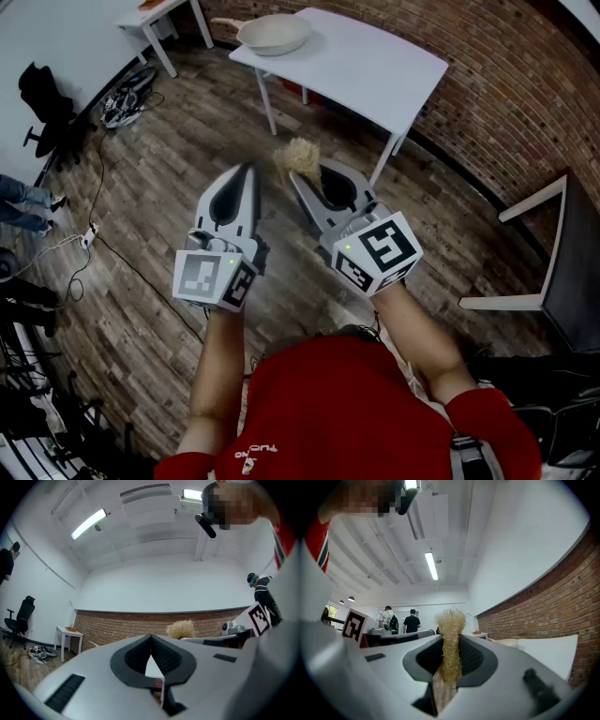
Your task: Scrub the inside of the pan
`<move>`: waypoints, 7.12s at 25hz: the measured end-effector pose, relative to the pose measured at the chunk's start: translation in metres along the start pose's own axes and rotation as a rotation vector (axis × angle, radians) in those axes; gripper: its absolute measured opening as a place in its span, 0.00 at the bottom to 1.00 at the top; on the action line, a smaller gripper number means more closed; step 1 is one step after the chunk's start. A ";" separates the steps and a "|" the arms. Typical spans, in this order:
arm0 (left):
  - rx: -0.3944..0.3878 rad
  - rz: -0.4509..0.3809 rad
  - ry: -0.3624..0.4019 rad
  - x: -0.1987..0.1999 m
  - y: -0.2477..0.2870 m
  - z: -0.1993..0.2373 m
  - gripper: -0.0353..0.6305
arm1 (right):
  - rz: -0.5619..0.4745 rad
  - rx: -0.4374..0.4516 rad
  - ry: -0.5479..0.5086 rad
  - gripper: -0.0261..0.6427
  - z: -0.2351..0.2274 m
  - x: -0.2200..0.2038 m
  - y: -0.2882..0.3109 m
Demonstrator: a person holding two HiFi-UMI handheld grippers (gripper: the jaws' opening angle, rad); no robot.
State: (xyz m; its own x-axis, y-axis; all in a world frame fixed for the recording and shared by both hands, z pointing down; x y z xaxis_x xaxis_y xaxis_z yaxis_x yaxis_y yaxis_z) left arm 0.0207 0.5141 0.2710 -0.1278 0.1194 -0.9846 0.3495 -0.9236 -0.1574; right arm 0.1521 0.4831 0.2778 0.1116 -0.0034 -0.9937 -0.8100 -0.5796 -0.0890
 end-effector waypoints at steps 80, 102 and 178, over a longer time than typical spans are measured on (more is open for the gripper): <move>-0.009 0.056 0.019 -0.095 0.526 0.363 0.07 | 0.092 -0.126 -0.022 0.17 -0.444 -0.044 0.447; 0.062 0.093 0.064 -0.135 0.663 0.439 0.07 | 0.222 -0.083 0.012 0.17 -0.569 -0.063 0.576; 0.046 0.145 0.036 -0.175 0.677 0.554 0.07 | 1.265 -0.080 0.016 0.17 -0.596 -0.250 0.657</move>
State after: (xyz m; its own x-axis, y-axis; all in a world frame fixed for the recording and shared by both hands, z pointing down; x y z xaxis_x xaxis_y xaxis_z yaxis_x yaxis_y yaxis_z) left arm -0.2342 -0.3342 0.3787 -0.0458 -0.0043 -0.9989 0.3190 -0.9477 -0.0106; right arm -0.0647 -0.3826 0.5080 -0.7050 -0.5985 -0.3804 -0.3185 -0.2121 0.9239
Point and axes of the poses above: the fingertips, and each gripper's own axes: y forward along the fingers, z to its left, x out of its top, the point moved 6 cm from there along -y, backward along the fingers
